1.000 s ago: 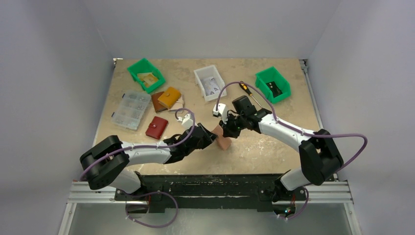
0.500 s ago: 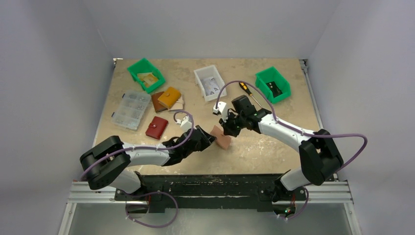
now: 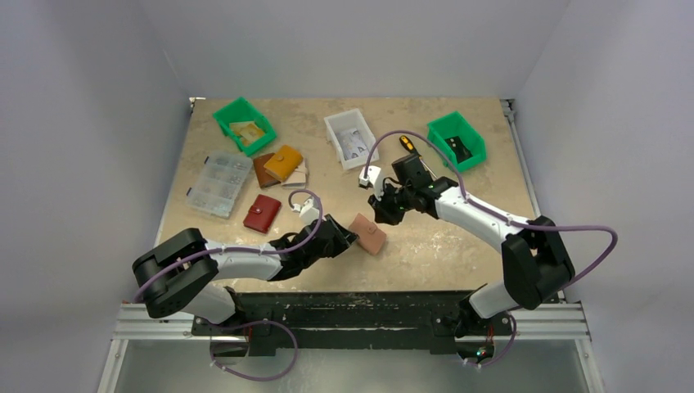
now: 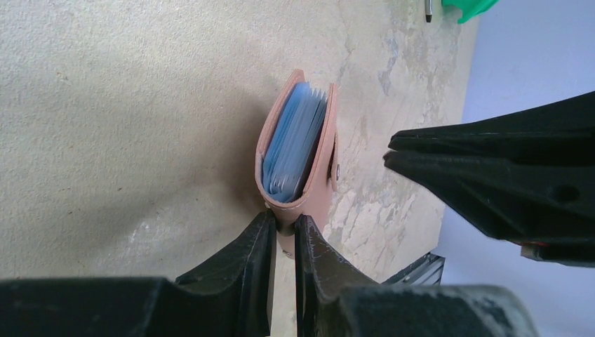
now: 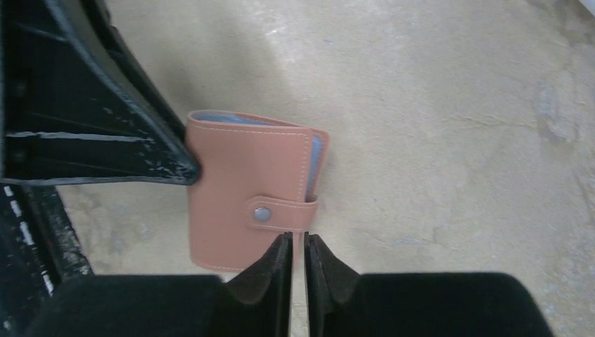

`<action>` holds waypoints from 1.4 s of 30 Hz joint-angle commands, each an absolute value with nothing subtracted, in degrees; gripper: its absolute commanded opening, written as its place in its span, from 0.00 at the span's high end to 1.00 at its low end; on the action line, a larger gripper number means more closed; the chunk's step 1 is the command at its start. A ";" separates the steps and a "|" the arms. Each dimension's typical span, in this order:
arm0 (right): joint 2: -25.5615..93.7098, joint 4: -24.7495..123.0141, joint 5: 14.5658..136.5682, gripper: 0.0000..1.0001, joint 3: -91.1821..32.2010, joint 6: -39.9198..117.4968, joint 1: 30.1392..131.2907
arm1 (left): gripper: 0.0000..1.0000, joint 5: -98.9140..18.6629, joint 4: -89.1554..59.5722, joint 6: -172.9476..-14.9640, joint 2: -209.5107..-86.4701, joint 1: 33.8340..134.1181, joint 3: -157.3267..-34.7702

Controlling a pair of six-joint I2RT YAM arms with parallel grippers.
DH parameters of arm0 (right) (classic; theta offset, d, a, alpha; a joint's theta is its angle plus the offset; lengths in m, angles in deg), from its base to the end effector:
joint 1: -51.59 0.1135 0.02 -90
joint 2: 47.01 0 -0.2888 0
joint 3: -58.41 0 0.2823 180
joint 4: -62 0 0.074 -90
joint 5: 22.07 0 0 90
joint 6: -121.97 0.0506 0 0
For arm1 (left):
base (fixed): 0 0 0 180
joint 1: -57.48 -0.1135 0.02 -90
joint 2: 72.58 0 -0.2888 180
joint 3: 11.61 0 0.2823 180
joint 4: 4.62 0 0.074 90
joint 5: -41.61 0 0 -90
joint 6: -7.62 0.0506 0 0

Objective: Take the credit cards out of the card holder
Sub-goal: Open the card holder at the center of the board.

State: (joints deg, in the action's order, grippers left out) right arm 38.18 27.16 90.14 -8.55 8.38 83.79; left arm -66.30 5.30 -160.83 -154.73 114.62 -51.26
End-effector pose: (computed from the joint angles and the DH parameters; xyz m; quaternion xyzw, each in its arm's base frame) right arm 0.2746 0.1955 0.2164 -0.4894 0.7941 0.2055 0.2962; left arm 0.1713 -0.2365 0.1431 -0.2337 0.8376 -0.3877 0.3057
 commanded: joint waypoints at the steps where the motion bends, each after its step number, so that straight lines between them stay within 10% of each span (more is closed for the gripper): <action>1: 37.54 24.19 99.06 0.75 -11.38 4.17 83.95 | 1.00 -65.97 8.91 -160.39 -153.00 114.96 -50.91; 22: 41.61 26.94 91.42 0.49 -10.55 6.76 87.40 | 1.00 -64.08 12.91 -160.11 -153.97 114.96 -50.64; 34: 41.51 28.41 86.75 0.98 -10.67 8.07 87.45 | 1.00 -63.41 14.12 -160.39 -153.84 114.96 -49.60; 42: 40.75 29.34 84.10 1.00 -10.48 8.77 87.35 | 1.00 -63.81 13.69 -160.46 -152.80 114.96 -48.45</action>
State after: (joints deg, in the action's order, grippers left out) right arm 41.90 26.61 89.86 -9.34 8.75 87.86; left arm -64.18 10.15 -160.83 -154.73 114.60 -49.33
